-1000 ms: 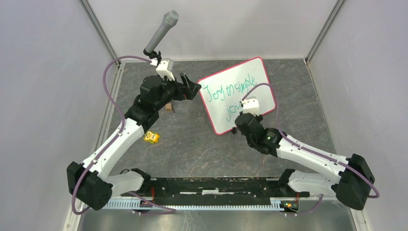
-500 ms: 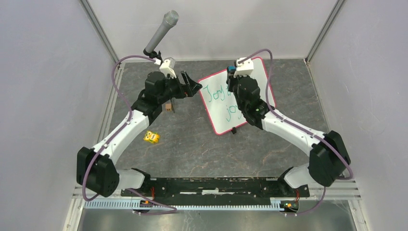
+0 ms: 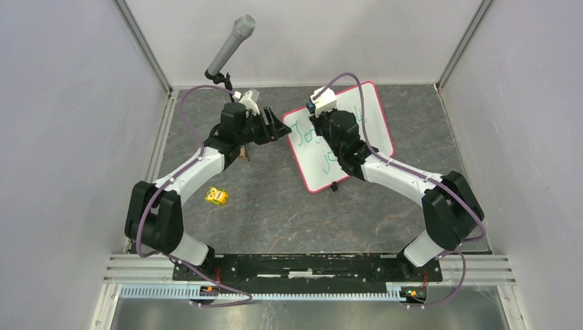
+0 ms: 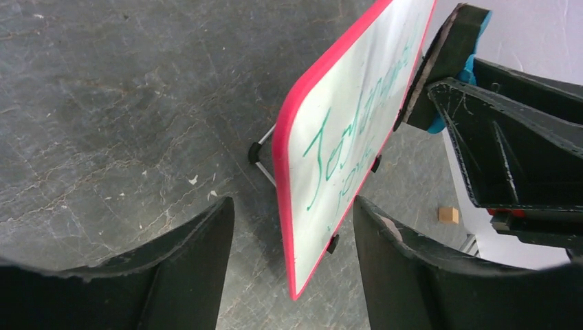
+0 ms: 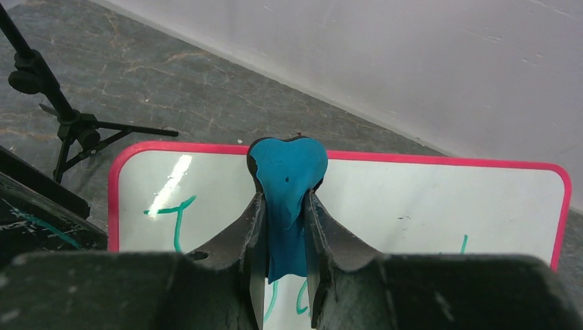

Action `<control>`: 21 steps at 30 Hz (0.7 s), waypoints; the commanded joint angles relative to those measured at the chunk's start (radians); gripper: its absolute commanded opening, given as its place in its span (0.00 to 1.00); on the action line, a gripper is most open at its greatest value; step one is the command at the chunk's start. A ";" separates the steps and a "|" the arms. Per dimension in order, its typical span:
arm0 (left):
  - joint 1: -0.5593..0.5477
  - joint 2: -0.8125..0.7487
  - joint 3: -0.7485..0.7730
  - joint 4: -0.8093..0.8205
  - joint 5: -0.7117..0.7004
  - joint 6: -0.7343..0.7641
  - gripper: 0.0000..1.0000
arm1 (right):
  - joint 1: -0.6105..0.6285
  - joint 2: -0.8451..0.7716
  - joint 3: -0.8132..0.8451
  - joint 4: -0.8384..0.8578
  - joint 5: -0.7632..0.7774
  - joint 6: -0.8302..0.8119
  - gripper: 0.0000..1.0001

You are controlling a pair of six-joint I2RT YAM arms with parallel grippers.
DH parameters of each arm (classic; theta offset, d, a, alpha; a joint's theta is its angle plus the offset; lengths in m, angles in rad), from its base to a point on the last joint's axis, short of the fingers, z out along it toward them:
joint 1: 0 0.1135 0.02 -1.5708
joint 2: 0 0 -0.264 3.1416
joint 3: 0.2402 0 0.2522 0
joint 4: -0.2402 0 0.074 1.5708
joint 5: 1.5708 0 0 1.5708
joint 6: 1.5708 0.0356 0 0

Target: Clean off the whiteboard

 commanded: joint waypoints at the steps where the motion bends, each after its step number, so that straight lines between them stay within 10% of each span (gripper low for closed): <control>1: 0.004 0.003 0.022 0.054 0.017 -0.005 0.69 | -0.001 0.014 0.065 0.005 -0.044 -0.030 0.19; 21: -0.001 0.080 0.036 0.076 0.061 0.007 0.47 | 0.043 0.071 0.075 0.000 -0.015 -0.048 0.18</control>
